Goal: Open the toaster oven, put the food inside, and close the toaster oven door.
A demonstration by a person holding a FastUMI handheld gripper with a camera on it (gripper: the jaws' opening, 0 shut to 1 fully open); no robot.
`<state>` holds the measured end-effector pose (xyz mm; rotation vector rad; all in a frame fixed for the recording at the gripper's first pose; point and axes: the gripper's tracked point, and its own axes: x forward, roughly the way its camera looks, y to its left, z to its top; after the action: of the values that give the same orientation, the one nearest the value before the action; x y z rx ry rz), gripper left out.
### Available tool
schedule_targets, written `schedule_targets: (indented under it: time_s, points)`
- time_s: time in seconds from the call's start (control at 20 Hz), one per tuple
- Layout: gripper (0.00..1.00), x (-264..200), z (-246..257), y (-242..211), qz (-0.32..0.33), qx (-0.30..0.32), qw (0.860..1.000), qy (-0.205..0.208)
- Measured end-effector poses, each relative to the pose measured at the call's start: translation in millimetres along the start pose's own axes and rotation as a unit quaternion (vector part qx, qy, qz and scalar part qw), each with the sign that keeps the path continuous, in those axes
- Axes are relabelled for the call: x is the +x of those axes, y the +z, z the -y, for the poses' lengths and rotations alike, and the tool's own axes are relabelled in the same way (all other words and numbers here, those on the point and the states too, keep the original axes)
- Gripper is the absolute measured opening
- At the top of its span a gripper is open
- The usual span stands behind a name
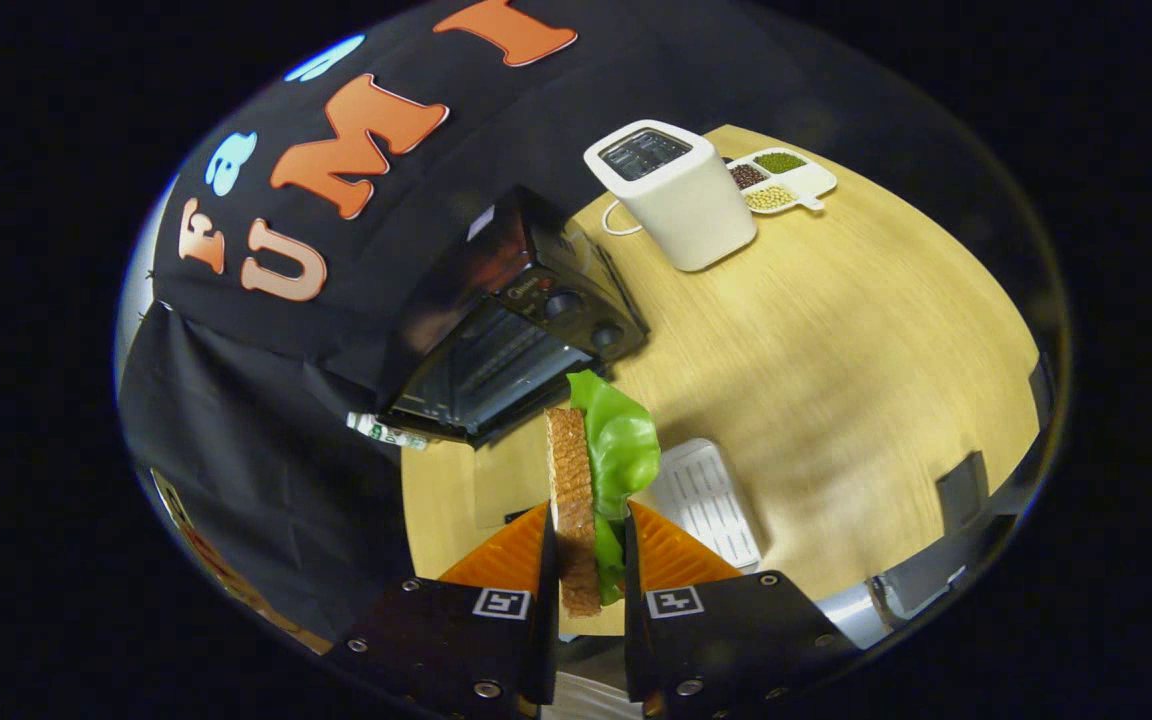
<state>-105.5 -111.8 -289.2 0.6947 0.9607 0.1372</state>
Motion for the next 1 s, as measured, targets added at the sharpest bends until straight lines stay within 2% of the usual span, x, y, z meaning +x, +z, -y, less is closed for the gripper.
schedule_targets:
  time_s: [0.3,0.55,0.75,1.0]
  points:
    - [0.27,31,-63,-13,0.055,0.062,0.994,0.075]
    - [0.28,75,-91,-35,0.088,0.118,0.985,0.092]
    - [0.27,103,-112,-28,0.136,0.178,0.969,0.109]
    - [0.28,138,-124,0,0.207,0.23,0.945,0.11]
